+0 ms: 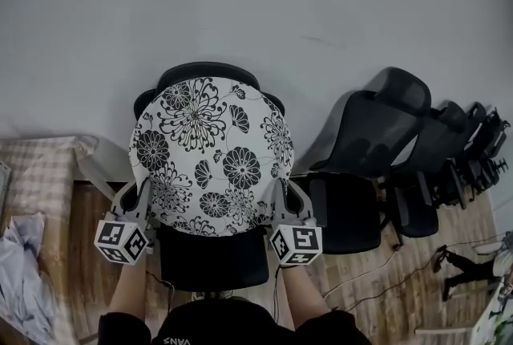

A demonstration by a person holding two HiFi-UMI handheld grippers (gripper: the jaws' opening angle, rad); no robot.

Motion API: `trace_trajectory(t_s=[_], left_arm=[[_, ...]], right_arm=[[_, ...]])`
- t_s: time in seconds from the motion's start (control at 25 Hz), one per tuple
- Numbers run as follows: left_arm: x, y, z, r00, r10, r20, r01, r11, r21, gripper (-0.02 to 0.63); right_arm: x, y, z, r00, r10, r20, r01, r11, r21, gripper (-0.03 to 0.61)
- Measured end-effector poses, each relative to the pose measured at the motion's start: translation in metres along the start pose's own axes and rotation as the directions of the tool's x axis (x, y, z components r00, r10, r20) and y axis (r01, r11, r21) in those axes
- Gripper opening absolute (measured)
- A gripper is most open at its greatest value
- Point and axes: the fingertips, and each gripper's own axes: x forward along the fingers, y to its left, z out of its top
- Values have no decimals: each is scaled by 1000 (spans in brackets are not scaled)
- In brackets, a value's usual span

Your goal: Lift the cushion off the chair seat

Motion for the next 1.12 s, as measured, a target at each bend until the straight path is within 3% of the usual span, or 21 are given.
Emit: trace_trajectory(t_s=[1.12], left_arm=[[9,4,-19,991,-50,124,45,998,44,41]], right_arm=[[5,-3,-6,992,29,123,-21,997,-68,32]])
